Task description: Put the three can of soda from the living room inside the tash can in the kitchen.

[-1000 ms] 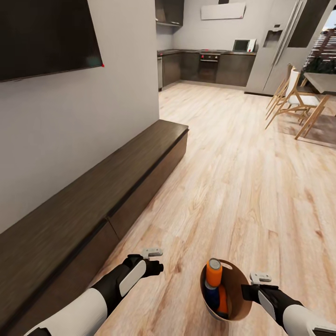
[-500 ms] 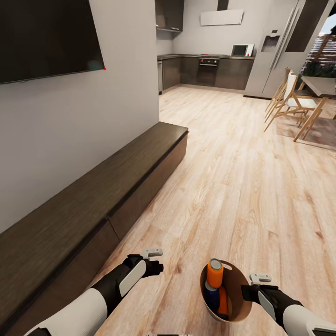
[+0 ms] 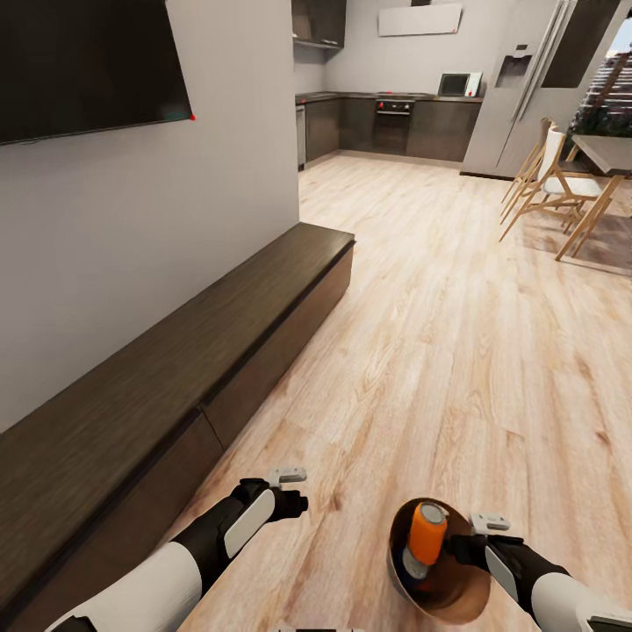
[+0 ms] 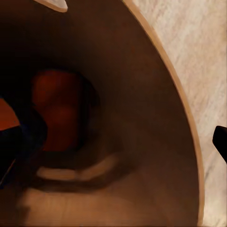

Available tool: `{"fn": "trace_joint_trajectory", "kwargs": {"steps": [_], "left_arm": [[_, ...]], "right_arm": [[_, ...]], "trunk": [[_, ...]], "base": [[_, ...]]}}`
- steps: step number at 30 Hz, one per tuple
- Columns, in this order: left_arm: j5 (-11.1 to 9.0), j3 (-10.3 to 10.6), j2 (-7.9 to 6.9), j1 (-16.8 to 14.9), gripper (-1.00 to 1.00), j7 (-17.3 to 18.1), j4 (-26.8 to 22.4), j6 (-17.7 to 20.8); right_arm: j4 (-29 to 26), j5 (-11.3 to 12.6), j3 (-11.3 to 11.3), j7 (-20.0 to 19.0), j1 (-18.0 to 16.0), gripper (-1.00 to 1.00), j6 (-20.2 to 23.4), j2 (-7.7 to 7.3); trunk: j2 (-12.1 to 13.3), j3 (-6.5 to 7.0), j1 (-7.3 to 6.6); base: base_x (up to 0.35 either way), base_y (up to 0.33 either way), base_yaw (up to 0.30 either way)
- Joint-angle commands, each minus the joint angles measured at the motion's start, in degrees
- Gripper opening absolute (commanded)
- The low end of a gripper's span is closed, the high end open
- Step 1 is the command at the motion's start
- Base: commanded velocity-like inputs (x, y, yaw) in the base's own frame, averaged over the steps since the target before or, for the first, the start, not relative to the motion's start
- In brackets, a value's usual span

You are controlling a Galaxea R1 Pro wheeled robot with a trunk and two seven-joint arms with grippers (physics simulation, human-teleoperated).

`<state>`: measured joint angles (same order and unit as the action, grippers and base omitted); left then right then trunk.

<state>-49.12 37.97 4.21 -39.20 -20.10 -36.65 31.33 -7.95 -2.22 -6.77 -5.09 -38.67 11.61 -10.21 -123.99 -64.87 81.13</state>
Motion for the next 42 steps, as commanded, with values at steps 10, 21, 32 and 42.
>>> {"fn": "trace_joint_trajectory", "kwargs": {"steps": [10, 21, 32, 42], "left_arm": [[0.1, 0.1, 0.01, 0.0, 1.0, 0.3, -0.1, 0.0], [0.2, 0.7, 0.01, 0.0, 1.0, 1.6, -0.1, 0.0], [0.2, 3.0, -0.03, 0.0, 1.0, 1.8, -0.1, 0.0], [0.2, 3.1, 0.0, 0.0, 1.0, 1.9, -0.2, 0.0]], "right_arm": [[0.0, -0.1, 0.0, 0.0, 0.1, 1.0, 0.0, 0.01], [0.0, -0.1, 0.0, 0.0, 0.1, 1.0, 0.0, 0.02], [0.0, 0.0, 0.0, 0.0, 0.1, 1.0, 0.0, 0.01], [0.0, 0.0, 0.0, 0.0, 0.1, 1.0, 0.0, 0.01]], "trunk": [[0.0, 0.0, 0.0], [0.0, 0.0, 0.0], [0.0, 0.0, 0.0], [0.0, 0.0, 0.0]], "base": [[0.0, 0.0, 0.0], [0.0, 0.0, 0.0], [0.0, 0.0, 0.0], [0.0, 0.0, 0.0]]}}
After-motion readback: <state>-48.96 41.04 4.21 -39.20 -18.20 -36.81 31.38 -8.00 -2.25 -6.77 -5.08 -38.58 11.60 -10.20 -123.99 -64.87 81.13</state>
